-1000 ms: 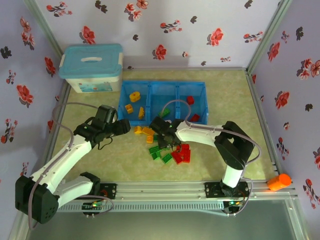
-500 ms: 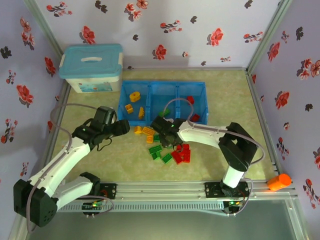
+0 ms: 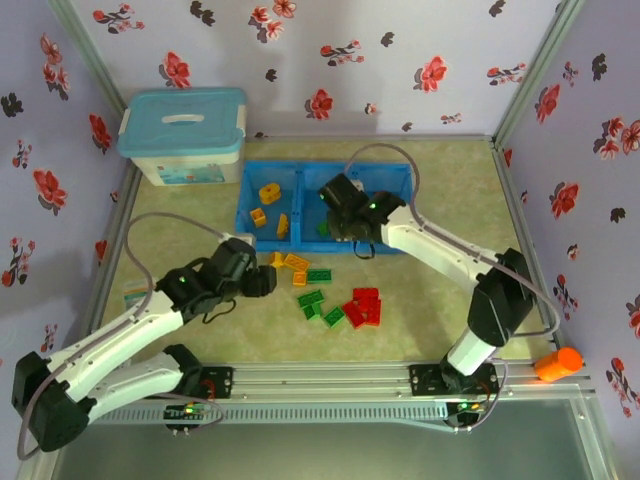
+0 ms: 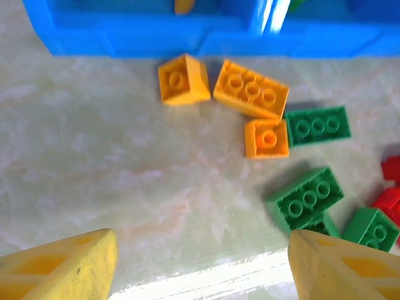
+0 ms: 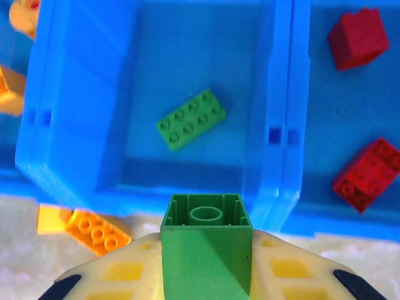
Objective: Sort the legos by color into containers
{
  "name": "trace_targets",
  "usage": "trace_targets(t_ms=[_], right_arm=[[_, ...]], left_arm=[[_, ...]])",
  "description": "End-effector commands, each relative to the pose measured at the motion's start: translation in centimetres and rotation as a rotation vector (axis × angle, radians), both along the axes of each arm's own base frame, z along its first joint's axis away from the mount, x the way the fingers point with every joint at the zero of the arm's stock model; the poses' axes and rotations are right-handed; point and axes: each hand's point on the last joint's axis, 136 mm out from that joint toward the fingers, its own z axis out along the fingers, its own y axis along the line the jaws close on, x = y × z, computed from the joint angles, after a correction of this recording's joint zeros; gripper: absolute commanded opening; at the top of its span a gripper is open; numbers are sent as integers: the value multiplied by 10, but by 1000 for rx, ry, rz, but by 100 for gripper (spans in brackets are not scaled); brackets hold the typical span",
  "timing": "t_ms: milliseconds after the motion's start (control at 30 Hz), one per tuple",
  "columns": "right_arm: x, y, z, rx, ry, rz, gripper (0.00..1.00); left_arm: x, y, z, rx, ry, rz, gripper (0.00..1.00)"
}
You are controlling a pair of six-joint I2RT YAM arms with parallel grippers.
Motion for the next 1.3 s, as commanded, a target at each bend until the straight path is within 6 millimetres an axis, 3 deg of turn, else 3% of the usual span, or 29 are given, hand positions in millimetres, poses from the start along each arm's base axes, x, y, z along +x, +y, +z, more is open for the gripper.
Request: trace_targets(t_ms=[0, 233, 300, 367, 433, 767, 967, 1267], right_arm=[[14, 6, -18, -58, 64, 40, 23], [54, 12, -28, -110, 73, 16, 26], [61, 14, -23, -119, 64, 10, 42], [67, 18, -10, -99, 36, 12, 70], [69, 19, 2, -86, -12, -3, 75], [35, 3, 9, -23, -66, -22, 77], [13, -17, -8, -18, -49, -45, 77], [-4, -27, -36, -8, -9, -66, 76]], left_arm=[[-6, -2, -14, 8, 8, 30, 72], [-22, -23, -33, 37, 37, -34, 71], [-24, -31, -35, 40, 38, -59, 71], [-26, -42, -35, 39, 32, -90, 71], [-28, -52, -35, 40, 28, -117, 71], [-39, -88, -50, -12, 108, -170, 68], [-46, -104, -66, -48, 194, -160, 61], [-40, -121, -74, -65, 241, -93, 57]])
